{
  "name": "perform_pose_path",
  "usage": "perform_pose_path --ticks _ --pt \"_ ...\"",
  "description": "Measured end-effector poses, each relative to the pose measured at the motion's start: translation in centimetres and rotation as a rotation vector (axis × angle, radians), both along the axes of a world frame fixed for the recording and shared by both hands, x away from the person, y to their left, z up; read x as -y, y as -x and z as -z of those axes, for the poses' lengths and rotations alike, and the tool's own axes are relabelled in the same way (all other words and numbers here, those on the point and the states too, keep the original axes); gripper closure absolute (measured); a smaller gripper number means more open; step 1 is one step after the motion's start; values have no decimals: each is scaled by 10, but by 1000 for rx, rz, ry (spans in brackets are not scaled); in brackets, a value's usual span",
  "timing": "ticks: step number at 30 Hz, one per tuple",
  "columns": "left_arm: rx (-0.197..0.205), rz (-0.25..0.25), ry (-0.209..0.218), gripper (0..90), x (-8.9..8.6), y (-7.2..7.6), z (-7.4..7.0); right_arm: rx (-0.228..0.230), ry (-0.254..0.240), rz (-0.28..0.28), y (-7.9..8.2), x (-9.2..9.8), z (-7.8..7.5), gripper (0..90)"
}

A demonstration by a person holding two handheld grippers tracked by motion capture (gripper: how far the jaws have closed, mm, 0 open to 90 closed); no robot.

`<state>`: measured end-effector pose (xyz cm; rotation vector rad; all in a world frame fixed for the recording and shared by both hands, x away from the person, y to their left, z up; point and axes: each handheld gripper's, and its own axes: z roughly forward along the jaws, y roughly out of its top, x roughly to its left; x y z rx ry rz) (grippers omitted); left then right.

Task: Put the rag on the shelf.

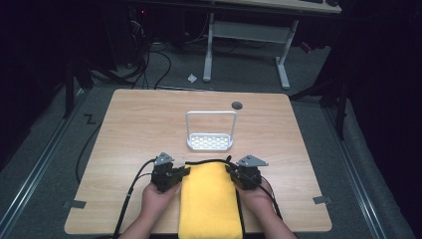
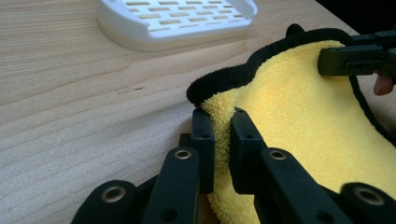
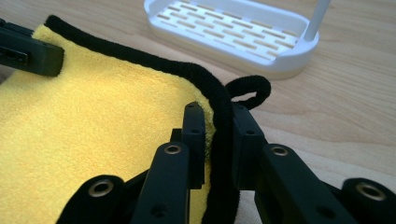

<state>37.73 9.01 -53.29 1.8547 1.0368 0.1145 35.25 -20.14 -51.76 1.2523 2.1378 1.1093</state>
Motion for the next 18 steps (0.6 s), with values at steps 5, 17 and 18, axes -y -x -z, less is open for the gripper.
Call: perform_pose_path --ticks 5,17,18 --pt "64 -22 25 824 -1 4 -13 64 -3 1 4 -1 -9 794" --pt "204 -58 72 832 0 8 -58 223 -26 9 11 -3 -48 792" --pt "217 -59 73 834 1 8 -63 232 -32 11 11 -3 -51 792"
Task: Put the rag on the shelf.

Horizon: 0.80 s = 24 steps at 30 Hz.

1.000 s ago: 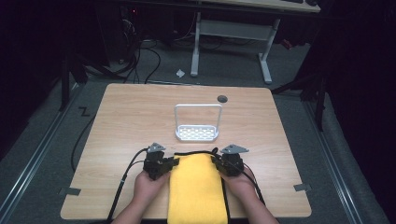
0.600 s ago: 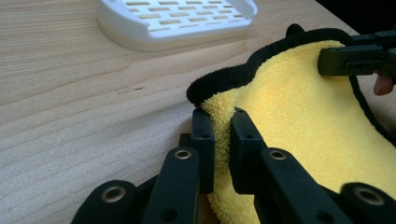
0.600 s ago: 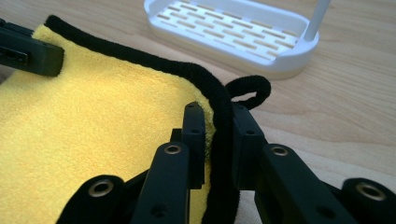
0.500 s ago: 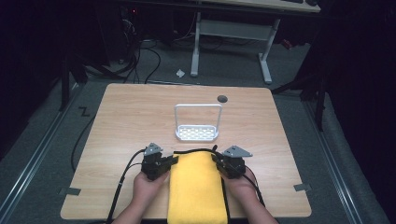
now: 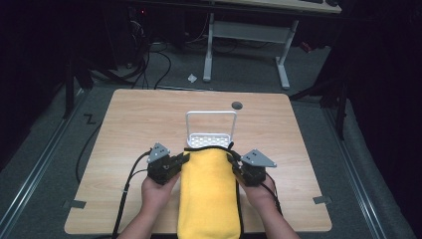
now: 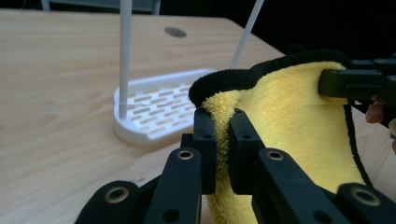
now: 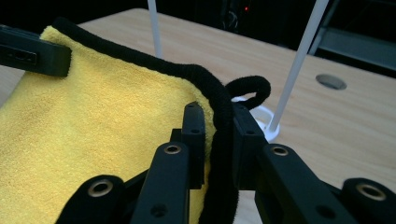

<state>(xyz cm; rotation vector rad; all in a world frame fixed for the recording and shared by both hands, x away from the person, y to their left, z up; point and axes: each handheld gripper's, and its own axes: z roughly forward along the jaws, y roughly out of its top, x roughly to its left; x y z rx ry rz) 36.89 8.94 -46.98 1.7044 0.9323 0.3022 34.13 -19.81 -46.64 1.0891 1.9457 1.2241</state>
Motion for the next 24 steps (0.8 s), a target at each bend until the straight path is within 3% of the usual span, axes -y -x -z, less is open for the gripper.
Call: perform_pose_path --ticks 2,11,24 --pt "29 0 -9 836 0 0 -10 16 -15 5 -1 1 -8 791" --pt "134 -16 26 837 -2 -6 -55 119 -57 9 -7 1 -47 790" --pt "256 -43 57 840 -5 -16 -104 240 -76 -4 -15 -6 -102 790"
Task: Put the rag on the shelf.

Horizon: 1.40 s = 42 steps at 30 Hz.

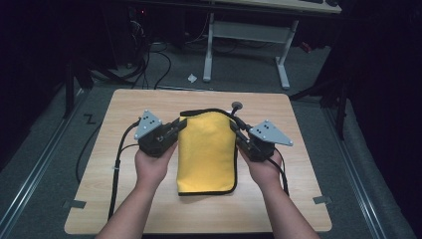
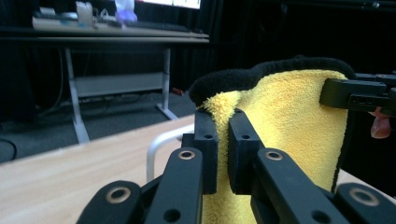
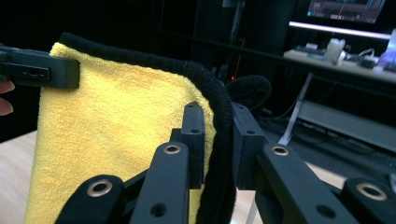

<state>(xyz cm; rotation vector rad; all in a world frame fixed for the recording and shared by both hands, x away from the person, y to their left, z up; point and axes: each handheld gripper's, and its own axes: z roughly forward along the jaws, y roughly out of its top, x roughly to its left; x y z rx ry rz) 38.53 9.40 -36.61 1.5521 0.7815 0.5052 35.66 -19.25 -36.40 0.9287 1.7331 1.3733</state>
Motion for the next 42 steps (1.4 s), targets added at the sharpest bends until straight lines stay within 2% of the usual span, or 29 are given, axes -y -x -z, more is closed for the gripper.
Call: perform_pose_path --ticks 10,17,24,28,33,38,42 --pt "73 -4 2 841 -4 -7 -33 70 -16 8 -7 3 -31 790" --pt "97 -10 2 841 -3 -15 -41 90 -26 13 -14 3 -40 790" --pt "114 -2 1 843 -4 -27 -46 81 -24 18 -26 3 -42 791" --pt "121 -7 -24 843 -2 -38 -51 67 -24 26 -40 4 -47 790" --pt "114 -11 -21 842 0 -54 -57 63 -29 36 -55 5 -56 790" --pt "103 -25 -37 841 2 -72 -64 55 -39 45 -71 4 -62 790" --pt "98 -34 -51 841 3 -88 -66 52 -28 44 -86 4 -63 790"
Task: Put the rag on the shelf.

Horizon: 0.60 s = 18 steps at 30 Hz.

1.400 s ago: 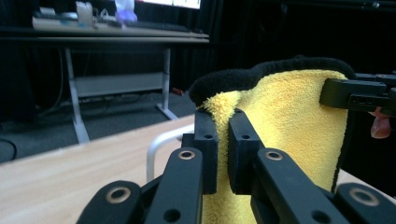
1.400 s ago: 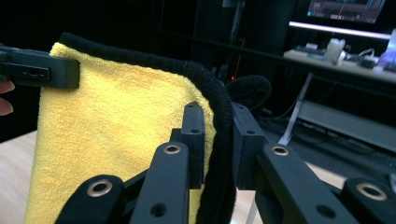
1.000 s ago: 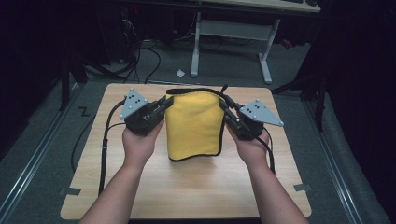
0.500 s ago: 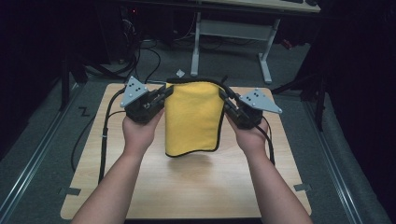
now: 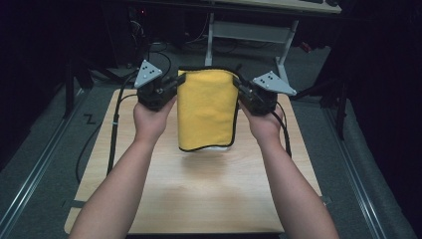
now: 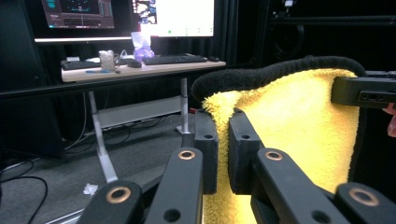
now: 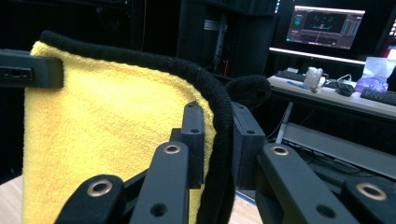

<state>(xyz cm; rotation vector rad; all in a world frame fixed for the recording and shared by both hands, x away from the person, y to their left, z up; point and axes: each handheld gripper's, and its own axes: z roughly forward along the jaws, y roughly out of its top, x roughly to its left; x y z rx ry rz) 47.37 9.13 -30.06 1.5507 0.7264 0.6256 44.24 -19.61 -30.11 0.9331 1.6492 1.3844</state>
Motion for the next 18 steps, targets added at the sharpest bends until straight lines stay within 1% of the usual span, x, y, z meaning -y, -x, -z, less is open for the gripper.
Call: perform_pose_path --ticks 3,5,7,9,11,14,16,18 --pt "-9 -3 -7 840 2 -12 2 -12 6 5 -12 1 2 790" --pt "-16 -1 -3 840 4 -18 4 -12 12 12 -20 3 3 790" --pt "-36 12 17 839 7 -25 6 -12 20 19 -27 5 4 790" --pt "-39 15 15 839 9 -28 8 -14 16 24 -31 9 5 789" --pt "-45 30 18 839 13 -29 9 -15 15 32 -34 12 6 788" --pt "-23 26 -13 839 19 -29 9 -24 15 37 -37 19 7 787" --pt "-35 28 -12 838 20 -33 10 -26 19 40 -39 20 8 786" --pt "-34 19 -23 837 21 -37 12 -27 20 42 -40 21 9 785"
